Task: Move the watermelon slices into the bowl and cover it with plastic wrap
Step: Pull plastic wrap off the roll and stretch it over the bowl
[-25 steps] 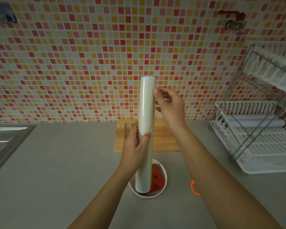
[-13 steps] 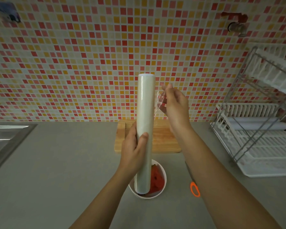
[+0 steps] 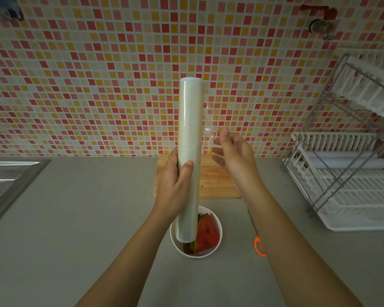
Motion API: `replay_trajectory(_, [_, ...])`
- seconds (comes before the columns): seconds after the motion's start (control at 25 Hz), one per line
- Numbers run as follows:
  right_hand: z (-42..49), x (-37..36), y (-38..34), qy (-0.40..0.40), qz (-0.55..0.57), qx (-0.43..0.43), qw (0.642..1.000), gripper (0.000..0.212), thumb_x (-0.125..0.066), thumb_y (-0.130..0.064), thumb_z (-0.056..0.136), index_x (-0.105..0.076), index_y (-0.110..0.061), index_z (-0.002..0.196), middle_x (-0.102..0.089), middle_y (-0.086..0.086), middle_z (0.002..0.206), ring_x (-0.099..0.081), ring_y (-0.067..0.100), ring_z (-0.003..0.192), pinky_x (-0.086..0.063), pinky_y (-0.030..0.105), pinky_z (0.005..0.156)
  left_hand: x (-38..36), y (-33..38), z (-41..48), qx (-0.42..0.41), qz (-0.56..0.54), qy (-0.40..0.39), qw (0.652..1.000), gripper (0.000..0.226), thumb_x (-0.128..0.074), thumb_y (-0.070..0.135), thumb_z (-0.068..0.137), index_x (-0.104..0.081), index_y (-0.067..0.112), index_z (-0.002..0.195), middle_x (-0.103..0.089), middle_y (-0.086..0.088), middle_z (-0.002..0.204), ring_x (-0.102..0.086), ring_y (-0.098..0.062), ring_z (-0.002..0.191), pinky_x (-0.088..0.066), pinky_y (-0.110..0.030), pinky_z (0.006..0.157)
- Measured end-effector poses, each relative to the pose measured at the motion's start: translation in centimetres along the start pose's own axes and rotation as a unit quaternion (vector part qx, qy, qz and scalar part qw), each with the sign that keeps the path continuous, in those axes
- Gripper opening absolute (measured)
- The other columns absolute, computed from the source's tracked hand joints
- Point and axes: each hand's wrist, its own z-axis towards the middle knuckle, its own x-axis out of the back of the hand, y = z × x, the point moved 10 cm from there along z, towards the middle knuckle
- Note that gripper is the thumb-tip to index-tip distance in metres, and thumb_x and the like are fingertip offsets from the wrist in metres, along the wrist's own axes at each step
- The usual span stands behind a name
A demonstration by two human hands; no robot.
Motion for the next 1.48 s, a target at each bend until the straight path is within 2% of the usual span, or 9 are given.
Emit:
replay_trajectory(0.12, [-1.4,-1.5,0.9,-0.068,-0.050,0.013,0.996,0.014,-0.068,-0.037,0.081,-0.067,-0.024,0.086,-0.070,-0.001,0.085,-0.069,0.011,0.077,-0.057,0.022,0.069,0.2,0.4,0.2,-0.018,0.006,0.000,1.000,0.026,-0.040,0.049,0.083,-0.041,0.065,0.104,-0.057,0.039,0.097,-0.058,0.007,0.091,-0.049,-0.010,0.065])
replay_trajectory(0.24, [-1.3,-0.6,0.2,-0.013,-0.088,0.049,0.995,0.007,-0.064,-0.027,0.086,-0.066,-0.022,0.081,-0.070,0.000,0.078,-0.068,0.016,0.077,-0.057,0.026,0.073,0.3,0.6,0.3,-0.024,0.008,0.004,1.000,0.025,-0.039,0.051,0.081,-0.041,0.061,0.103,-0.060,0.030,0.095,-0.059,0.006,0.089,-0.048,-0.009,0.062])
replay_trajectory(0.44, [-2.0,-0.5,1.8,-0.036,-0.050,-0.004,0.998,0.027,-0.064,-0.049,0.080,-0.064,-0.024,0.091,-0.070,-0.004,0.085,-0.069,0.011,0.078,-0.057,0.022,0.069,0.1,0.9,0.6,-0.031,0.007,0.002,1.000,0.026,-0.040,0.049,0.082,-0.045,0.055,0.107,-0.061,0.025,0.092,-0.061,0.001,0.086,-0.052,-0.016,0.063])
replay_trajectory(0.64, [-2.4,-0.9,1.7,-0.047,-0.099,0.033,0.993,0.011,-0.065,-0.031,0.085,-0.064,-0.023,0.077,-0.067,-0.005,0.070,-0.066,0.009,0.068,-0.057,0.027,0.071,0.5,0.8,0.9,-0.029,-0.011,0.004,1.000,0.025,-0.041,0.043,0.085,-0.049,0.043,0.109,-0.059,0.032,0.086,-0.059,0.005,0.082,-0.050,-0.012,0.061])
replay_trajectory(0.84, [-3.5,-1.0,3.5,-0.079,-0.047,-0.011,0.996,0.023,-0.065,-0.050,0.075,-0.063,-0.029,0.085,-0.069,-0.003,0.082,-0.069,0.008,0.072,-0.056,0.021,0.066,0.8,0.6,1.1,-0.018,-0.023,0.015,0.999,0.028,-0.041,0.042,0.085,-0.051,0.033,0.109,-0.059,0.028,0.082,-0.058,0.008,0.077,-0.047,-0.009,0.059])
replay_trajectory(0.92, [-4.5,-2.0,4.3,-0.133,-0.090,-0.001,0.987,0.014,-0.070,-0.040,0.078,-0.066,-0.027,0.082,-0.069,-0.007,0.078,-0.069,0.010,0.076,-0.056,0.023,0.070,1.1,0.6,1.3,-0.016,-0.027,0.015,0.999,0.027,-0.041,0.041,0.084,-0.052,0.033,0.107,-0.059,0.025,0.081,-0.057,0.008,0.074,-0.044,-0.007,0.058])
replay_trajectory(1.04, [-4.4,-0.8,4.6,-0.075,-0.092,0.020,0.993,0.011,-0.065,-0.018,0.086,-0.064,-0.024,0.076,-0.067,-0.007,0.071,-0.066,0.010,0.071,-0.055,0.026,0.070,0.8,0.7,1.1,-0.017,-0.022,0.003,1.000,0.015,-0.042,0.037,0.087,-0.050,0.044,0.097,-0.058,0.033,0.077,-0.057,0.010,0.071,-0.044,-0.007,0.056])
replay_trajectory(1.24, [-6.5,-0.7,6.9,-0.120,-0.040,-0.030,0.991,0.015,-0.070,-0.044,0.073,-0.067,-0.031,0.080,-0.070,-0.006,0.075,-0.069,0.011,0.071,-0.053,0.020,0.064,0.7,0.1,1.3,-0.002,-0.032,0.010,0.999,0.016,-0.042,0.038,0.086,-0.053,0.032,0.096,-0.056,0.031,0.071,-0.055,0.008,0.067,-0.044,-0.009,0.055])
replay_trajectory(1.48, [-7.0,0.3,7.8,-0.096,-0.085,-0.017,0.992,0.005,-0.064,-0.022,0.086,-0.064,-0.023,0.081,-0.067,-0.003,0.076,-0.065,0.004,0.066,-0.051,0.018,0.064,0.5,-0.2,1.7,0.005,-0.036,0.005,0.999,0.024,-0.042,0.039,0.086,-0.055,0.026,0.101,-0.056,0.022,0.074,-0.054,0.004,0.066,-0.047,-0.017,0.059])
